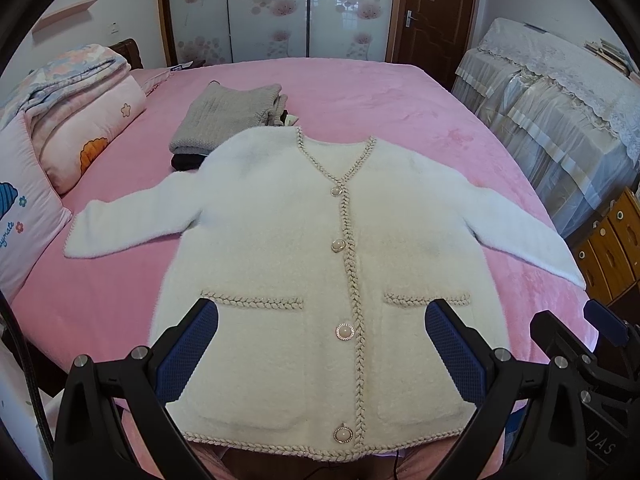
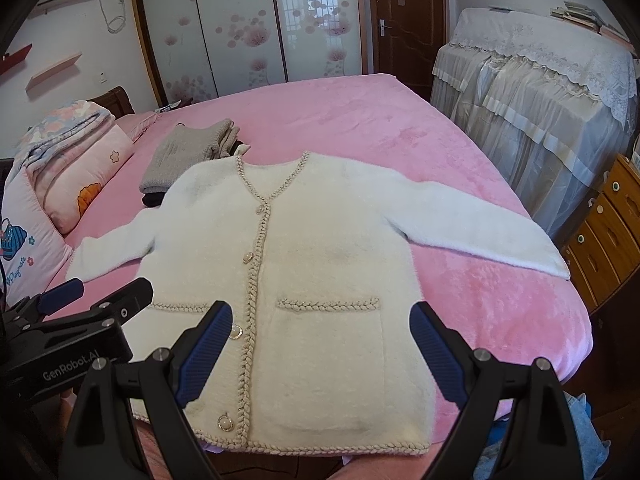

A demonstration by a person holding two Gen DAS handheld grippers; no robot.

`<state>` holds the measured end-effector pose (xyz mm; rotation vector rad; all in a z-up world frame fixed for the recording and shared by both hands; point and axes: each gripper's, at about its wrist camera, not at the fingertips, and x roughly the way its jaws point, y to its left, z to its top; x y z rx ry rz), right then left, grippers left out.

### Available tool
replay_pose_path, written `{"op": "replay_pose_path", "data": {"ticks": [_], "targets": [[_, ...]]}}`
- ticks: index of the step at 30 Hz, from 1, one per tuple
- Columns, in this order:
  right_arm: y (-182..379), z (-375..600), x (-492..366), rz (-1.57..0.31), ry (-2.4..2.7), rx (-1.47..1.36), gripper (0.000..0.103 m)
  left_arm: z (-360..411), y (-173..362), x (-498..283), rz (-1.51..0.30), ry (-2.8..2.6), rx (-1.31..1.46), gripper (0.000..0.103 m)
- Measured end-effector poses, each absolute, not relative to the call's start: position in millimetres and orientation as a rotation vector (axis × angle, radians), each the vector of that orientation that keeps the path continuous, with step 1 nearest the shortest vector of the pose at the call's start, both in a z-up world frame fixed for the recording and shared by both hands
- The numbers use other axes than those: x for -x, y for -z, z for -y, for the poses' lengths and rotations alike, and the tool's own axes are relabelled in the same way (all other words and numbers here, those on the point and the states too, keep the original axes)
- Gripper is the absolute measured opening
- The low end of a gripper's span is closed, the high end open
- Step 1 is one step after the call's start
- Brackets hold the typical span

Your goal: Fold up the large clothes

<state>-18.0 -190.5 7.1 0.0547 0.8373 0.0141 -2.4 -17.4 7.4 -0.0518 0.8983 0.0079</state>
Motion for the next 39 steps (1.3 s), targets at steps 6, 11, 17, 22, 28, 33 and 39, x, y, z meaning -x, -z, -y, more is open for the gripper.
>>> {"op": "replay_pose_path", "data": {"ticks": [6, 11, 17, 22, 28, 33, 39], "targets": [[-10, 190, 17, -0.812, -0.034, -0.044, 0.091, 15, -9, -2, -0.894, -0.022, 0.062, 0.103], [-14, 188, 17, -0.772, -0.046, -0.033, 0.091, 15, -9, -6, -0.892, -0.033, 0.06, 0.103], [-17, 190, 13, -0.727, -0.029, -0.022, 0.091, 19, -9, -9, -0.89, -0.037, 0.05, 0.103], [-22, 201, 8, -0.706, -0.046, -0.058, 0.091, 23, -10, -12, -0.885, -0.04, 0.037, 0.103], [-29, 212, 0, -0.692, -0.046, -0.072, 0.091, 30, -23, -23, -0.848, -0.056, 0.01, 0.103], [-40, 224, -5, -0.661, -0.043, -0.079, 0.091, 38, -37, -36, -0.816, -0.049, 0.014, 0.103], [-54, 247, -12, -0.621, -0.035, -0.083, 0.091, 66, -52, -55, -0.783, 0.0, -0.022, 0.103]]}}
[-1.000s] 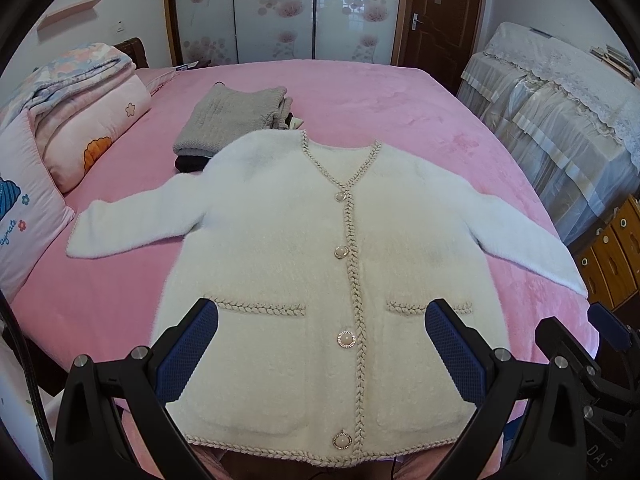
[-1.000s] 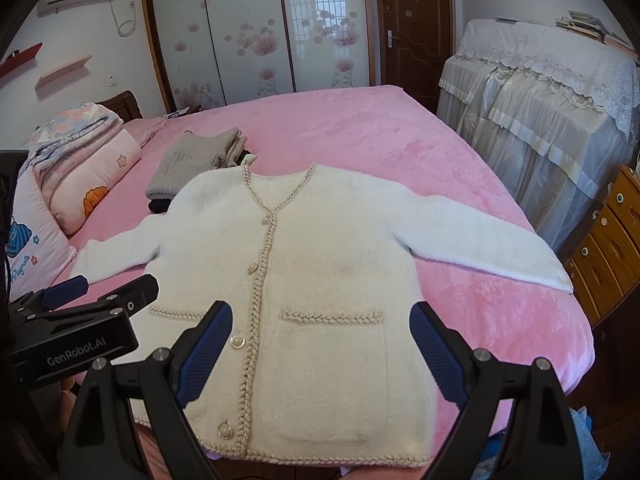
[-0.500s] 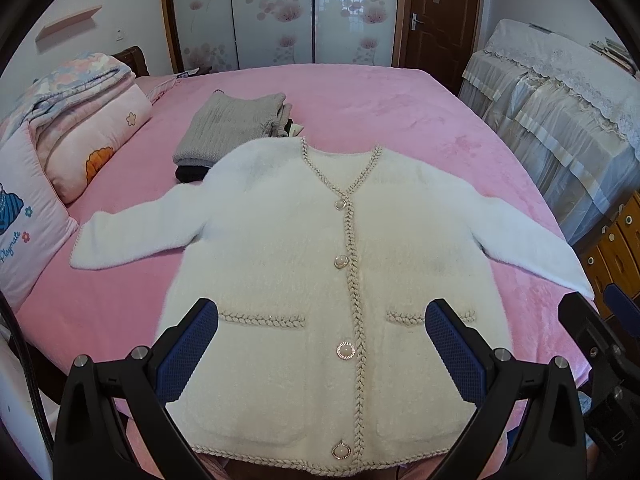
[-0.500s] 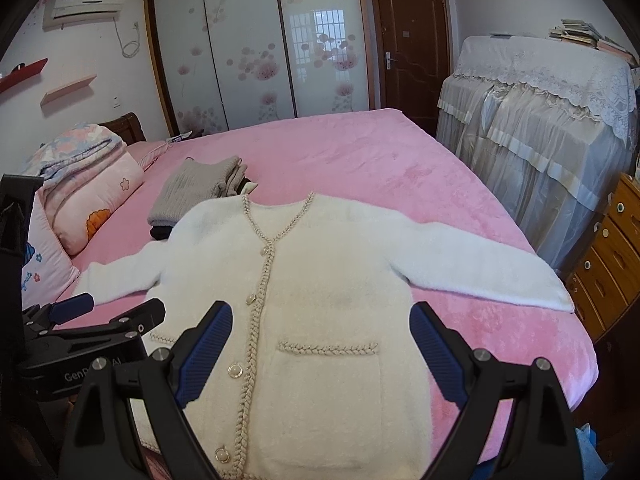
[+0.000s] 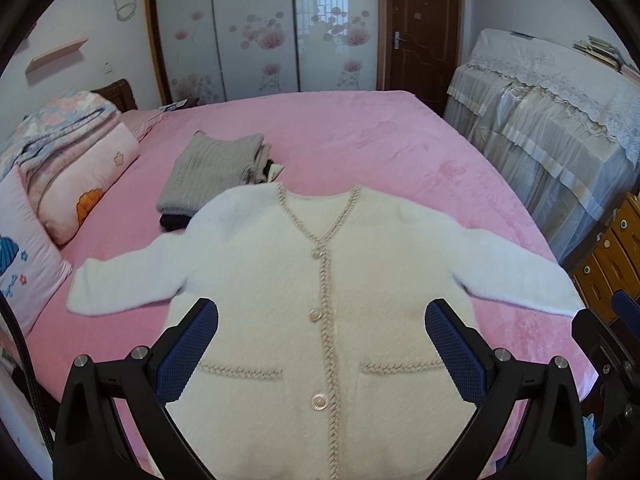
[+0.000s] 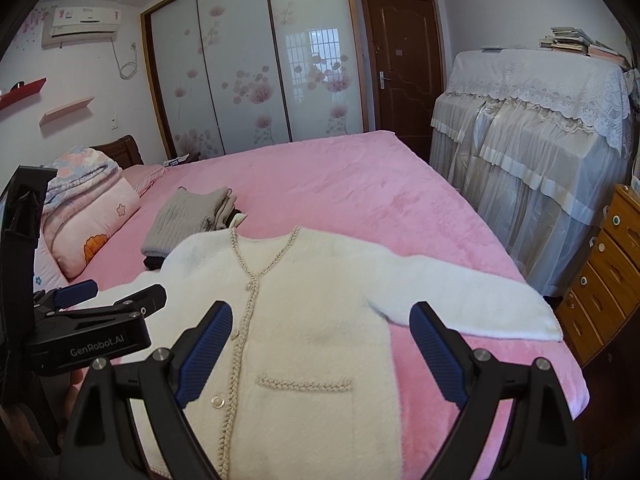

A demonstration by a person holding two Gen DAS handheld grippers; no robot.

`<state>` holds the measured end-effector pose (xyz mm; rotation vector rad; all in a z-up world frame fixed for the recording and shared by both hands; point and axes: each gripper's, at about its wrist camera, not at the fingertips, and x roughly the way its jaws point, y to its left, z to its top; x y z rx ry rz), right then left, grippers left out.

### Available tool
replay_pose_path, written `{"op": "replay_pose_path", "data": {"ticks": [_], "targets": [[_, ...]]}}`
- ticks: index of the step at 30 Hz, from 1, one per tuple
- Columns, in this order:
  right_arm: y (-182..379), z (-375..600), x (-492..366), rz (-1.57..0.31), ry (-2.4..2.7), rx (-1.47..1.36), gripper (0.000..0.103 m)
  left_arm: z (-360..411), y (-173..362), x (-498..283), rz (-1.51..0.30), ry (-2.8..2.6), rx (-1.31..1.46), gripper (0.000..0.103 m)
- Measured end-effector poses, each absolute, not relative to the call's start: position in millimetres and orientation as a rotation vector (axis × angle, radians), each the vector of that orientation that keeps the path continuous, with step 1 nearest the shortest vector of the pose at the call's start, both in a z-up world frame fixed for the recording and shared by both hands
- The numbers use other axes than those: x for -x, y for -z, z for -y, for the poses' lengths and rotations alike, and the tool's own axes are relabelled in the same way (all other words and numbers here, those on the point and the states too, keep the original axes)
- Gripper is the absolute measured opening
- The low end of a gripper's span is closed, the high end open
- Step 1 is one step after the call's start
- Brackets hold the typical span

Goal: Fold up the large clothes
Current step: 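Grasp the cuff of the white cardigan sleeve with the right tool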

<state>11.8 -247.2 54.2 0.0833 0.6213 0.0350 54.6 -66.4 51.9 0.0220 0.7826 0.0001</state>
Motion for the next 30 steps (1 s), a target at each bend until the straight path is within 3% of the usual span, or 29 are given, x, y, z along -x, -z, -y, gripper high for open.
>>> {"op": "replay_pose_path", "data": {"ticks": [13, 21, 25, 28, 30], "targets": [[-38, 370, -38, -0.603, 0.193, -0.169, 0.091, 152, -54, -108, -0.688, 0.123, -0.038, 0.103], [36, 497, -62, -0.709, 0.372, -0.395, 0.091, 213, -16, -152, -0.62, 0.169, -0.065, 0.103], [81, 542, -61, -0.78, 0.432, -0.521, 0.09, 244, 11, -178, -0.672, 0.197, -0.086, 0.103], [112, 563, -58, -0.818, 0.422, -0.629, 0.086, 262, 32, -193, -0.719, 0.228, -0.094, 0.103], [133, 573, -60, -0.85, 0.41, -0.711, 0.077, 275, 44, -197, -0.721, 0.243, -0.113, 0.103]]}}
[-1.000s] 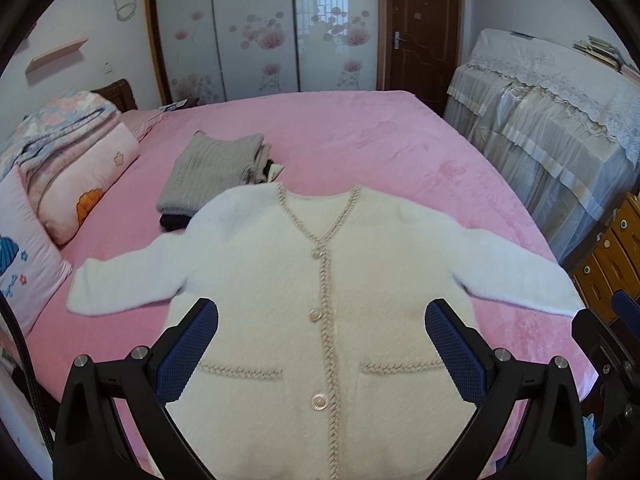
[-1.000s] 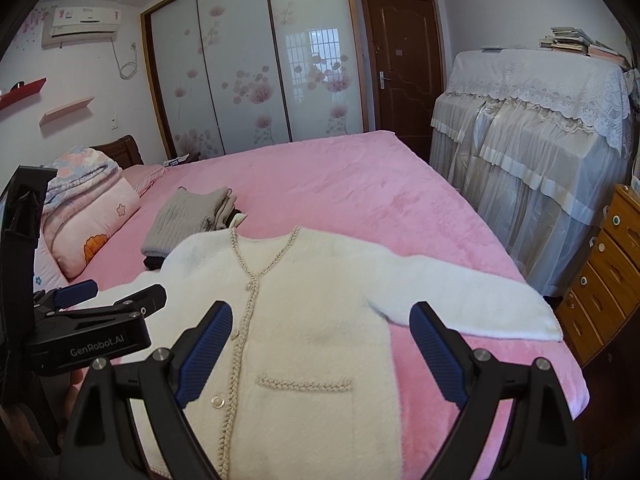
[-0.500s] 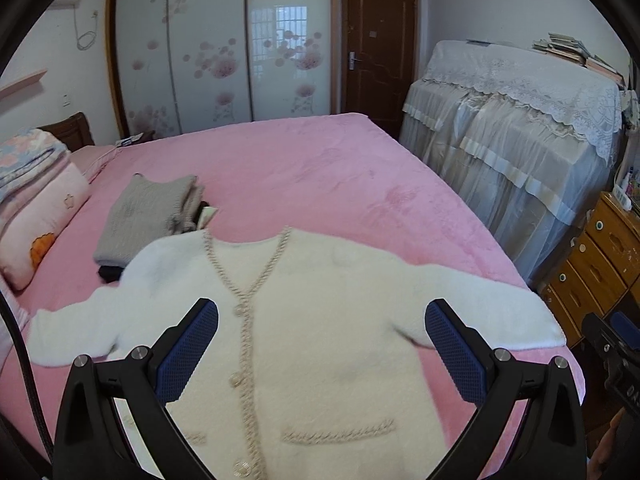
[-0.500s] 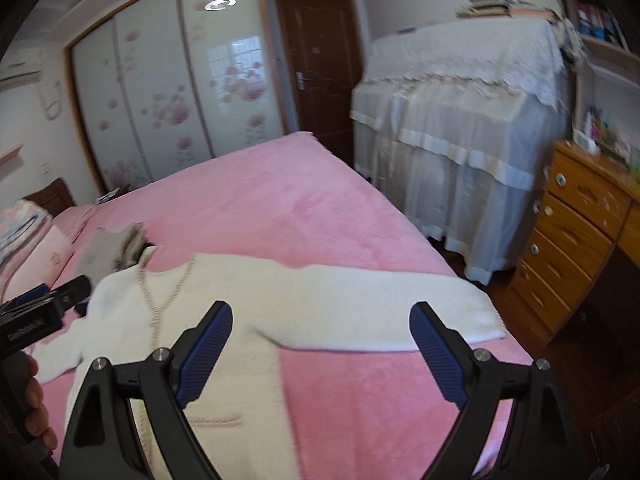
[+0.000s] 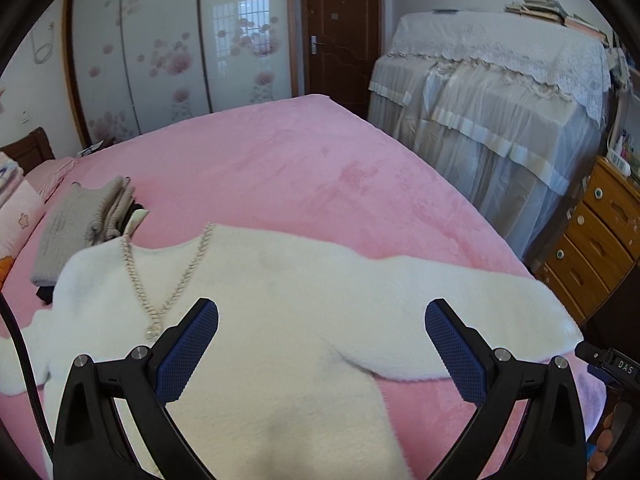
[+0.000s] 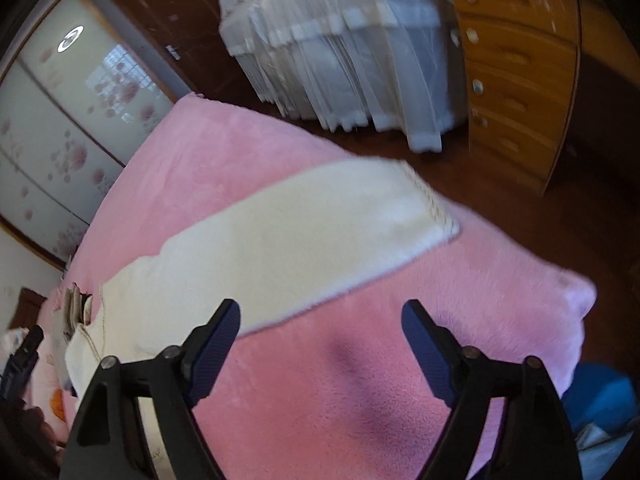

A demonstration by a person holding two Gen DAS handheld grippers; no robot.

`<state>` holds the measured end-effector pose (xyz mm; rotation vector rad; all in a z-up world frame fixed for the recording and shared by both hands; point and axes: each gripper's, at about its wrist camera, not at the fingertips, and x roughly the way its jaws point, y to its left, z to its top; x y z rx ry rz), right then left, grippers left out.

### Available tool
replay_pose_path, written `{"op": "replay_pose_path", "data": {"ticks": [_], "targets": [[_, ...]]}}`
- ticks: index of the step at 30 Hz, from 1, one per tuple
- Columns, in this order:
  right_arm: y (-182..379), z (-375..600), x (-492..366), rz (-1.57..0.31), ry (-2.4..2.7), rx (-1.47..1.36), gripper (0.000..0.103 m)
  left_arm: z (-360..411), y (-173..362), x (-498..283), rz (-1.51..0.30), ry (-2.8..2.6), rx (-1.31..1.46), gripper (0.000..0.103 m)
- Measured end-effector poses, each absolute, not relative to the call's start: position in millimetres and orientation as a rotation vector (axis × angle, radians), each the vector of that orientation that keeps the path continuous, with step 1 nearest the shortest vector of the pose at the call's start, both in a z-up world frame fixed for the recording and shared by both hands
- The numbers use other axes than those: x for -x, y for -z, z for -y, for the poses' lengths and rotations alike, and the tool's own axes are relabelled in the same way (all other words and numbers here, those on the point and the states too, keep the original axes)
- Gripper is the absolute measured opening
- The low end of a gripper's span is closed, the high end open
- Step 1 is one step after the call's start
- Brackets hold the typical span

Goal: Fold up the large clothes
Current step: 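Grasp the cuff of the white cardigan sleeve with the right tool, then fold the held sleeve across the cardigan body and open the right tool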

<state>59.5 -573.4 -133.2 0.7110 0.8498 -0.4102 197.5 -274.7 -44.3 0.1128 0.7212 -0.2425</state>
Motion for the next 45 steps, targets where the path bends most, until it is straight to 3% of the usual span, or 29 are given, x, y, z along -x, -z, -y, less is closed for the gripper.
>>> {"op": "replay_pose_path", "data": {"ticks": [10, 13, 18, 23, 37, 41, 45], "targets": [[182, 600, -83, -0.845, 0.414, -0.868, 0.064, 319, 110, -226, -0.91, 0.27, -0.119, 0.103], [185, 608, -96, -0.847, 0.434, -0.854, 0.053, 323, 122, -232, -0.948, 0.264, -0.122, 0.103], [189, 613, -108, -0.857, 0.493, -0.818, 0.024, 332, 127, -232, -0.943, 0.269, -0.171, 0.097], [176, 604, -109, -0.818, 0.513, -0.75, 0.01, 327, 119, -233, -0.958, 0.274, -0.149, 0.096], [22, 459, -162, -0.599, 0.198, -0.436, 0.008, 198, 46, -218, -0.824, 0.165, -0.029, 0.097], [15, 393, -188, -0.624, 0.069, -0.355, 0.008, 135, 43, -223, -0.82, 0.091, 0.048, 0.097], [42, 328, -218, -0.708, -0.033, -0.287, 0.008, 77, 63, -233, -0.864, 0.051, 0.115, 0.097]]}}
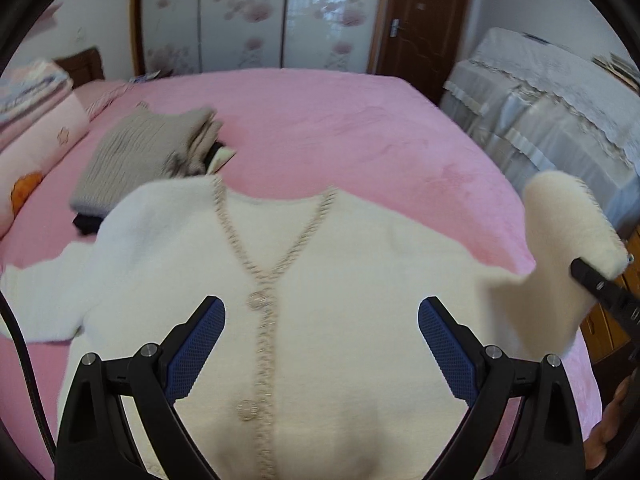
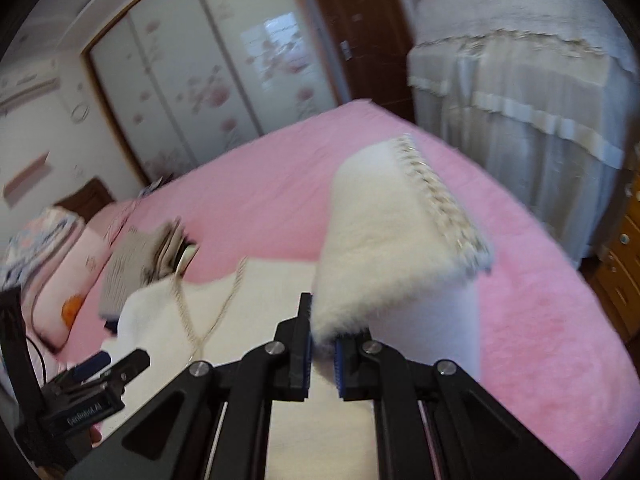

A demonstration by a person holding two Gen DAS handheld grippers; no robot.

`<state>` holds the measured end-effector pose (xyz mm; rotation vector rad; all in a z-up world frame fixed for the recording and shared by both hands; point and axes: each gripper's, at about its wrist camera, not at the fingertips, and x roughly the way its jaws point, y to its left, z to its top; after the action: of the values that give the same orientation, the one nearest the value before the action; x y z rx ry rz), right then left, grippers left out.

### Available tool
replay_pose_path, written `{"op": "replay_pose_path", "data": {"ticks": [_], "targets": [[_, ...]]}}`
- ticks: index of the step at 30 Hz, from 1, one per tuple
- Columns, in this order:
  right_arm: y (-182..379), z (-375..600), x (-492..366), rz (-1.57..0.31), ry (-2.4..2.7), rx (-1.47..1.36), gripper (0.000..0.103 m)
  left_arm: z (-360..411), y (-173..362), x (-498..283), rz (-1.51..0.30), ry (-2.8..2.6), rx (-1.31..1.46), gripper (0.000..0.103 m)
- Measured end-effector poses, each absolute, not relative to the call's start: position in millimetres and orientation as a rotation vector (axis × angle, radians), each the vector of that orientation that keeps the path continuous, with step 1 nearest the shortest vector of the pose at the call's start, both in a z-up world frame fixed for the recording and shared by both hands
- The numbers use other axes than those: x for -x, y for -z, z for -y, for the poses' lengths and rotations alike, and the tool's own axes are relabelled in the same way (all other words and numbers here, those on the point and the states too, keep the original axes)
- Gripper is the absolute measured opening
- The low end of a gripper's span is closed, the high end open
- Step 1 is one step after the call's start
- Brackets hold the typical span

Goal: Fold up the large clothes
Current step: 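Fold the held sleeve across the cardigan body and open the right tool, then grasp the braided cuff of the folded sleeve with the left tool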

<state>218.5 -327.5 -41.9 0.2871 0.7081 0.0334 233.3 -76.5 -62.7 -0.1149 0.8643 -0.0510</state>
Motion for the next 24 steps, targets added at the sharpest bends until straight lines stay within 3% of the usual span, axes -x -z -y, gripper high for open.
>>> {"op": "replay_pose_path", "data": {"ticks": [7, 11, 15, 24], "targets": [[141, 225, -251, -0.911, -0.148, -0.168, 0.009, 11, 125, -249, -1.001, 0.017, 0.199, 0.097], [185, 199, -249, -1.011, -0.142, -0.091, 0.021, 2, 150, -254, -1.057, 0.034, 0.217, 0.097], [184, 193, -234, -0.988, -0.206, -0.061, 0.041, 6, 157, -255, -1.048, 0.131, 0.238, 0.097], [149, 223, -185, -0.921, -0.226, -0.078, 0.044, 57, 166, -268, -1.124, 0.357, 0.302, 0.097]]}}
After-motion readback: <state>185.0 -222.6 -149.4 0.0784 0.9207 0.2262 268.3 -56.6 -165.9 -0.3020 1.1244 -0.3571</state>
